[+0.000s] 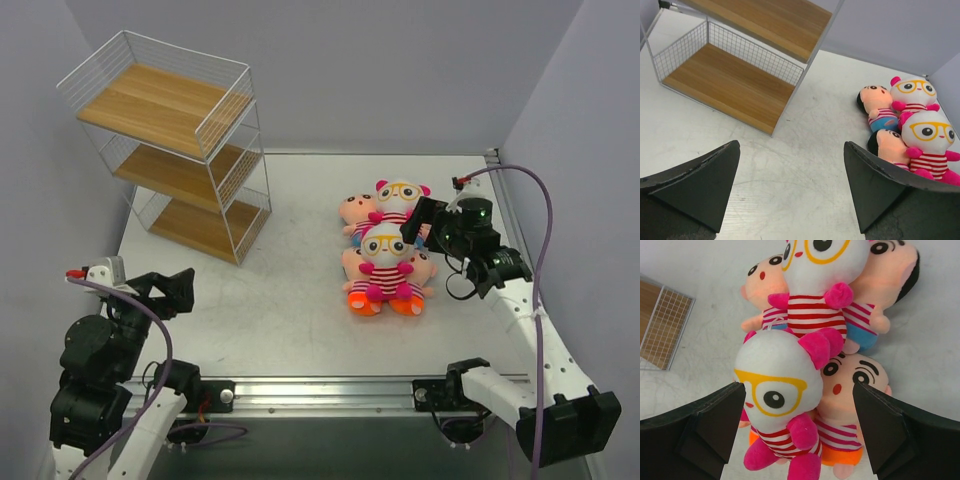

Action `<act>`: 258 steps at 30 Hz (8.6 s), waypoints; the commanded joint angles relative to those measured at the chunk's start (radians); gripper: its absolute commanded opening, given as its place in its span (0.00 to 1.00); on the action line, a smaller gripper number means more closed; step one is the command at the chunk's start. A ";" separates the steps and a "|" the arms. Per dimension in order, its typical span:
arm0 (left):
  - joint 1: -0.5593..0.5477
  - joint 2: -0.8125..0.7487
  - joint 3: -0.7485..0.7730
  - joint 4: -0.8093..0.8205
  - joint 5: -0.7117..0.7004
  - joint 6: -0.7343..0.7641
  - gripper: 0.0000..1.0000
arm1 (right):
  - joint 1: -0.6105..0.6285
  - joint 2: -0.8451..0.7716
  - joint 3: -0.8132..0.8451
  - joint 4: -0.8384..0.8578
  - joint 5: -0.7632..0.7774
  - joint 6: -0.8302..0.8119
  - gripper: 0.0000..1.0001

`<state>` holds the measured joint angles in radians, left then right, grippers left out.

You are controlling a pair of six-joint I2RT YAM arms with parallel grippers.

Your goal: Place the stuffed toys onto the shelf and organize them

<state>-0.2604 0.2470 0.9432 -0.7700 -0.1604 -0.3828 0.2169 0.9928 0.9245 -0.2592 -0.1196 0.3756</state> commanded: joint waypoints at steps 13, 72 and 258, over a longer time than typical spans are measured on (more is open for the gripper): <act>-0.002 -0.012 -0.118 0.086 0.067 -0.031 0.94 | -0.001 0.115 -0.130 0.187 -0.181 0.019 0.90; -0.848 0.968 0.401 0.437 -0.373 -0.004 0.82 | 0.555 -0.011 0.030 0.433 0.537 0.382 0.00; 0.586 1.453 1.096 0.851 0.691 0.167 0.96 | 0.677 -0.051 0.074 0.333 0.193 -0.281 1.00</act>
<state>0.3161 1.7580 2.0548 0.0498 0.5495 -0.1848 0.8974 0.9604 0.9661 0.0620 0.0696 0.0959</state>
